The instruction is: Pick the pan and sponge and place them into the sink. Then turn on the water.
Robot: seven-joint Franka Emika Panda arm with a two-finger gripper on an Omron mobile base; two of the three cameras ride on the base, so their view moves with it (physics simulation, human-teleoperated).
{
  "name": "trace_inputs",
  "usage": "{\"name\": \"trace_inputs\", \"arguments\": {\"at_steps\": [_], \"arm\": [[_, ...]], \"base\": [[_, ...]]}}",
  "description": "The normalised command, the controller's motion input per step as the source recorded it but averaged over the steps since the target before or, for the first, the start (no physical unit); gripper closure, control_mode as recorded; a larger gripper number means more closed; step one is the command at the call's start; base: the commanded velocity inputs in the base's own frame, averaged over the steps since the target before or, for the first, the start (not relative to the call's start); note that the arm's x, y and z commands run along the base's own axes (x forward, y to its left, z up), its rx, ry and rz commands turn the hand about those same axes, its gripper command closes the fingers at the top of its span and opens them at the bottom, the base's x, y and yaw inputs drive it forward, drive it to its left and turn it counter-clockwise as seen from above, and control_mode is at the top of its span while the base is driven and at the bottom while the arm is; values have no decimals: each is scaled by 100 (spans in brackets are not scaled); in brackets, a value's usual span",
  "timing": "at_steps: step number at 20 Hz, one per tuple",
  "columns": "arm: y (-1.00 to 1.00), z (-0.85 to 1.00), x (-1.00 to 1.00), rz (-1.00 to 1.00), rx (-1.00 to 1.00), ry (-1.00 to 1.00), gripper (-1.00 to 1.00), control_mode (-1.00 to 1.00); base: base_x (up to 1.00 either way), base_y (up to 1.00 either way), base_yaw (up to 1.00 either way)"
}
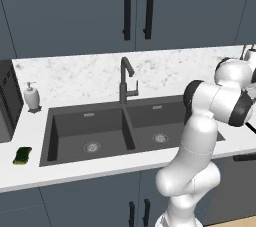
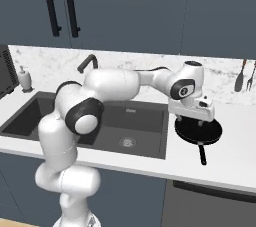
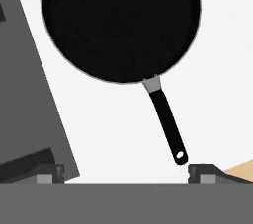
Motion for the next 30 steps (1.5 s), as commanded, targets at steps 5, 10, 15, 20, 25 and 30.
{"name": "trace_inputs", "arguments": {"at_steps": [5,10,15,20,25,30], "arm": [[-16,-28,0,0,0,0,-100,-100],[-12,-45,-1,0,0,2,-100,-100],[-16,-34,0,0,-2,3,-100,-100],[-12,-44,2,19,0,5,-100,-100],[-10,-39,2,26,0,5,-100,-100],[-5,-22,0,13,0,2,-100,-100]], "base": [[0,0,0],[0,0,0],[0,0,0],[0,0,0],[0,0,0],[0,0,0]]}}
